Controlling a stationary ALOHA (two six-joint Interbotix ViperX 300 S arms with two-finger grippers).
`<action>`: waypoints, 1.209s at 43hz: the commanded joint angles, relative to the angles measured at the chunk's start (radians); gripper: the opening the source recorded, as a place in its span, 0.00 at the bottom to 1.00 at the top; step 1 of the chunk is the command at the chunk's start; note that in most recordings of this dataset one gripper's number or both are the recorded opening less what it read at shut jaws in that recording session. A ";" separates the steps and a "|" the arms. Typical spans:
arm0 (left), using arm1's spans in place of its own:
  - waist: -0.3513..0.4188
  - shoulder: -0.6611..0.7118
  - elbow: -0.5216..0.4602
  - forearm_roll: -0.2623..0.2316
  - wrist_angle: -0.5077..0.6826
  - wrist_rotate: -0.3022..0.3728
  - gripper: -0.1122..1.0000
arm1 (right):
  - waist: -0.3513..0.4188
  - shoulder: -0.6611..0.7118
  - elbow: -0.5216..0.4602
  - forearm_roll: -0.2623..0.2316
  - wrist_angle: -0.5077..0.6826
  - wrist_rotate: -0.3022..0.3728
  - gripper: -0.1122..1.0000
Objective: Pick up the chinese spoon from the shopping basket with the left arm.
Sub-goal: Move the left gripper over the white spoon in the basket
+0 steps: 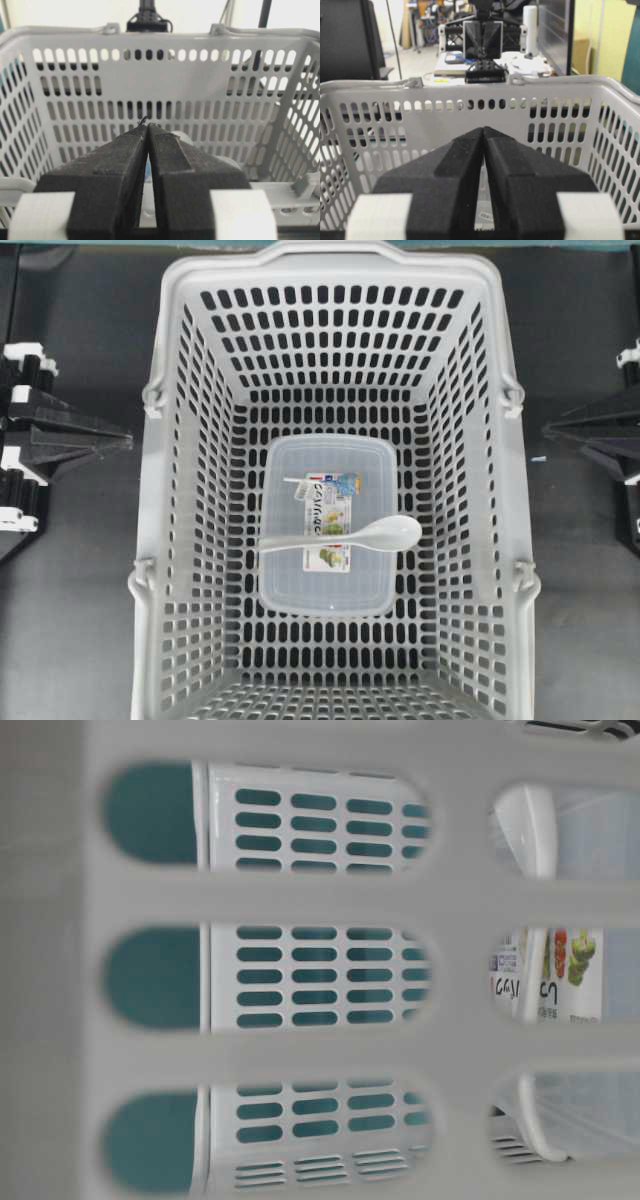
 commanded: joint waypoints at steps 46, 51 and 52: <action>-0.115 0.857 -1.017 0.040 1.108 -0.055 0.10 | 0.009 -0.041 -0.035 0.008 0.222 0.106 0.76; -0.115 0.900 -1.043 0.040 1.121 -0.052 0.10 | 0.009 -0.043 -0.035 0.008 0.222 0.106 0.74; -0.115 0.907 -1.049 0.040 1.121 -0.051 0.10 | 0.011 -0.043 -0.035 0.008 0.222 0.106 0.74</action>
